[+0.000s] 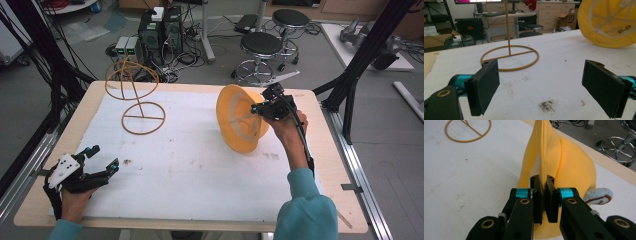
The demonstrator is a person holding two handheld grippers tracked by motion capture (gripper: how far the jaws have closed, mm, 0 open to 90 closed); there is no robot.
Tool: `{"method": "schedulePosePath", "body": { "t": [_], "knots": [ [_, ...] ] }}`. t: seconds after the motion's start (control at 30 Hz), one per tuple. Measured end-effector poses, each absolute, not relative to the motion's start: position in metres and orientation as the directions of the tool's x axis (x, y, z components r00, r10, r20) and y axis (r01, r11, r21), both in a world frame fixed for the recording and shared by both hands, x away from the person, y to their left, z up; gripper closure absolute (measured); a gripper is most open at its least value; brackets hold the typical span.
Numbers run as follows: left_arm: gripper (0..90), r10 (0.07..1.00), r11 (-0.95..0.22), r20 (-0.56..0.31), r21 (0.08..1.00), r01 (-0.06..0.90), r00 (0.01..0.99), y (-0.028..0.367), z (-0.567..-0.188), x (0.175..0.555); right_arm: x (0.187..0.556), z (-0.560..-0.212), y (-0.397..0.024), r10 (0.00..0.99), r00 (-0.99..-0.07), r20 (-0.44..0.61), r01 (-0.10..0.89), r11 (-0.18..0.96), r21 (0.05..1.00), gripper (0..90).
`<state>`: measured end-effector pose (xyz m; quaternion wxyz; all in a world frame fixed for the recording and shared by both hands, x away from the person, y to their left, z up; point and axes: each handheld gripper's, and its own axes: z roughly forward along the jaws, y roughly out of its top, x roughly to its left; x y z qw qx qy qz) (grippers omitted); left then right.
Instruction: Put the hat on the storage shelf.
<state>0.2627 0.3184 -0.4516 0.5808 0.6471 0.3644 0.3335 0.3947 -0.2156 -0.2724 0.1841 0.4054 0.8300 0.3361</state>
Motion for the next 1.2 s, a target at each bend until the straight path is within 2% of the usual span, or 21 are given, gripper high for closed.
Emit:
{"method": "schedulePosePath", "body": {
  "t": [0.47, 0.87, 0.9, 0.93, 0.97, 1.03, 1.2],
  "knots": [
    [14.8, 0.861, -0.056, 0.007, 0.995, 0.081, 0.509, 0.319, -0.452, 0.262, 0.381, -0.280, -0.171, 0.710, -0.702, 0.064, 0.509, 0.436, 0.742, 85.9],
    [14.8, 0.860, -0.055, 0.003, 0.995, 0.086, 0.510, 0.319, -0.452, 0.263, 0.377, -0.286, -0.135, 0.633, -0.770, 0.086, 0.474, 0.475, 0.741, 85.1],
    [14.8, 0.860, -0.054, 0.002, 0.995, 0.086, 0.510, 0.319, -0.452, 0.263, 0.376, -0.286, -0.133, 0.624, -0.776, 0.088, 0.469, 0.479, 0.742, 84.3],
    [14.8, 0.860, -0.054, 0.002, 0.995, 0.087, 0.510, 0.319, -0.452, 0.263, 0.375, -0.287, -0.126, 0.602, -0.793, 0.094, 0.456, 0.484, 0.747, 78.5],
    [14.8, 0.861, -0.051, 0.000, 0.995, 0.087, 0.509, 0.319, -0.452, 0.263, 0.375, -0.287, -0.126, 0.602, -0.793, 0.094, 0.456, 0.484, 0.747, 78.5],
    [14.8, 0.861, -0.048, -0.003, 0.995, 0.088, 0.509, 0.319, -0.452, 0.263, 0.375, -0.287, -0.118, 0.549, -0.827, 0.120, 0.433, 0.487, 0.759, 68.6],
    [14.8, 0.860, -0.050, -0.002, 0.995, 0.088, 0.510, 0.319, -0.452, 0.263, 0.376, -0.289, -0.107, 0.502, -0.853, 0.145, 0.424, 0.503, 0.753, 63.7]
  ]
}}
